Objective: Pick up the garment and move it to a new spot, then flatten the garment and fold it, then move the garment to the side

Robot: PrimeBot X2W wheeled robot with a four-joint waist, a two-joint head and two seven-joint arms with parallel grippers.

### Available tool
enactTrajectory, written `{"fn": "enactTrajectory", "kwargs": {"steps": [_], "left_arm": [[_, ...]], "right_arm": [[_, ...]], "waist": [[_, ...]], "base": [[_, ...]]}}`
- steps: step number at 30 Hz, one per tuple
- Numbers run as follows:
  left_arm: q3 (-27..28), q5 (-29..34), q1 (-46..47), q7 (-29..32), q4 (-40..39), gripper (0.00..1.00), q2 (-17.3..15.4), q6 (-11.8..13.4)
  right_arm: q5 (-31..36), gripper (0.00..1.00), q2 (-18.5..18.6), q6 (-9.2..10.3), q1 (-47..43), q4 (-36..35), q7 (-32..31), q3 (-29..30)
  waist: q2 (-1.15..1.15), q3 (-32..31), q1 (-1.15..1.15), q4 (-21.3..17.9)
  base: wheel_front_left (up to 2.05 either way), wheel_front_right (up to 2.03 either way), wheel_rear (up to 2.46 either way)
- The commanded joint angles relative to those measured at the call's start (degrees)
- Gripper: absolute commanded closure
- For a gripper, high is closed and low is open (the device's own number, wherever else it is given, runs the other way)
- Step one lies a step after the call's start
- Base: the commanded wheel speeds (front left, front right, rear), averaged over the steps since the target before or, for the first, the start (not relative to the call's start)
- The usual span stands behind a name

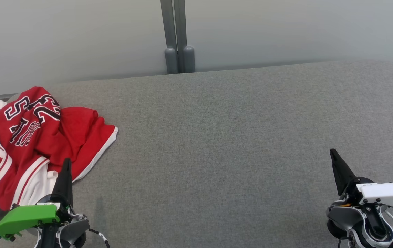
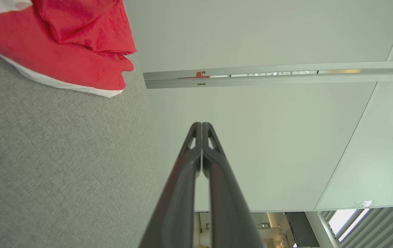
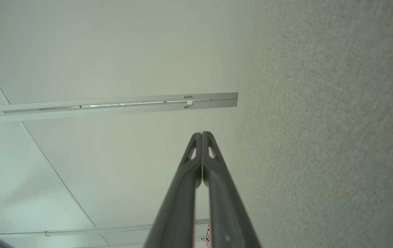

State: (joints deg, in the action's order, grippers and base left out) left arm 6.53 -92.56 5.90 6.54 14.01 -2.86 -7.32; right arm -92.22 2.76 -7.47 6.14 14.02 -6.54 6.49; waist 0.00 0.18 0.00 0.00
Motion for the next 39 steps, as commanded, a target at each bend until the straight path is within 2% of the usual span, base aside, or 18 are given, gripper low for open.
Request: {"fn": "enactTrajectory", "kwargs": {"steps": [1, 20, 21, 25, 32, 39], "left_arm": [[0.05, 0.31, 0.79, 0.12, 0.05, 1.00, -0.06, -0.38], [0.05, 0.31, 0.79, 0.12, 0.05, 1.00, -0.06, -0.38], [0.00, 0.00, 0.00, -0.01, 0.02, 0.00, 0.00, 0.01], [-0.28, 0.00, -1.38, -0.17, 1.79, 0.00, 0.42, 0.23], [-1.72, 0.85, -2.07, -2.19, 0.73, 0.00, 0.36, 0.19], [-3.27, 4.42, -2.47, -4.11, -0.40, 0.00, 0.31, 0.15]], "right_arm": [[-0.40, 1.00, 0.25, -0.05, 0.28, 0.08, -0.13, 0.05], [-0.40, 1.00, 0.25, -0.05, 0.28, 0.08, -0.13, 0.05], [0.00, 0.00, -0.01, 0.00, -0.01, 0.02, 0.00, 0.00], [0.06, 0.00, -0.52, 0.01, -1.43, 1.74, 0.11, -0.22], [1.33, 0.00, -0.45, 0.00, -2.00, 0.80, 2.14, -1.78], [6.64, 0.00, -0.38, 0.00, -2.49, -0.55, 4.07, -2.85]], "waist": [[0.00, 0.00, 0.00, 0.00], [0.00, 0.00, 0.00, 0.00], [0.00, 0.00, 0.00, 0.00], [0.00, 0.00, 0.00, 0.00], [0.00, -0.02, 0.00, 0.07], [0.00, -0.04, 0.00, 0.19]], "base": [[0.00, 0.00, 0.00], [0.00, 0.00, 0.00], [0.00, 0.00, 0.00], [0.00, 0.00, 0.00], [0.00, 0.00, 0.00], [0.00, 0.00, 0.00]]}}
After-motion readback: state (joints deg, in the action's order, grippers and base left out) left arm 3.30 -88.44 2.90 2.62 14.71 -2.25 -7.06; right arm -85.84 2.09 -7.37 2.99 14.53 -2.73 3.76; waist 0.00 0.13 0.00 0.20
